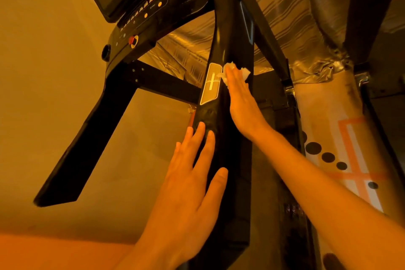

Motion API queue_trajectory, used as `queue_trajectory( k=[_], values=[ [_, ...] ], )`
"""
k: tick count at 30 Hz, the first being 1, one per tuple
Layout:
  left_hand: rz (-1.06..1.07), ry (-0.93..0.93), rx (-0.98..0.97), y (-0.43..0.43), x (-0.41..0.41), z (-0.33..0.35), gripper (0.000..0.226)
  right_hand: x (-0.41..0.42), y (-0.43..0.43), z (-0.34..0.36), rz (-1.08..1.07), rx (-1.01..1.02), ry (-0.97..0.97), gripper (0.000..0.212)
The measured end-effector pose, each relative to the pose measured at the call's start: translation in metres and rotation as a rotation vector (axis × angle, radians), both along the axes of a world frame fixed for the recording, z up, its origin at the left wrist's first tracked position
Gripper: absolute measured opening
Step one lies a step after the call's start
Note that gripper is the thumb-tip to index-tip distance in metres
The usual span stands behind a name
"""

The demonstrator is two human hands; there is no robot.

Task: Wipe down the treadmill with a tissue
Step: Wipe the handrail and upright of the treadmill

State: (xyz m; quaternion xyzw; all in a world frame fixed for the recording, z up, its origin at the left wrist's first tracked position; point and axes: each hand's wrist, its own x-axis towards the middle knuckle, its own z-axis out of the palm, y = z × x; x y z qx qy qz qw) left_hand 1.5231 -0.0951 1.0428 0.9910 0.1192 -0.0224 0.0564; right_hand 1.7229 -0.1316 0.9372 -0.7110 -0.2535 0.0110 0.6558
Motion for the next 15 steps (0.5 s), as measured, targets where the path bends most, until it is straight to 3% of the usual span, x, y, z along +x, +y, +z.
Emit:
queue_trajectory(
  k=[2, 5, 9, 12, 15],
  values=[
    [0.002, 0.008, -0.004, -0.002, 0.000, 0.001, 0.058, 0.002, 0.003, 0.001, -0.006, 0.001, -0.009, 0.056],
    [-0.025, 0.005, 0.019, -0.001, 0.000, 0.001, 0.059, -0.073, -0.008, -0.015, 0.031, 0.152, -0.088, 0.053],
    [-0.074, 0.003, 0.050, 0.003, 0.000, -0.002, 0.063, -0.170, -0.034, -0.038, 0.149, 0.245, 0.034, 0.052],
    [-0.090, -0.014, 0.061, 0.005, -0.002, -0.002, 0.064, -0.140, -0.022, -0.028, 0.086, 0.215, 0.052, 0.052],
    [-0.083, -0.044, 0.071, 0.004, -0.002, -0.002, 0.060, -0.047, -0.003, -0.006, 0.027, 0.116, 0.063, 0.053]
  ],
)
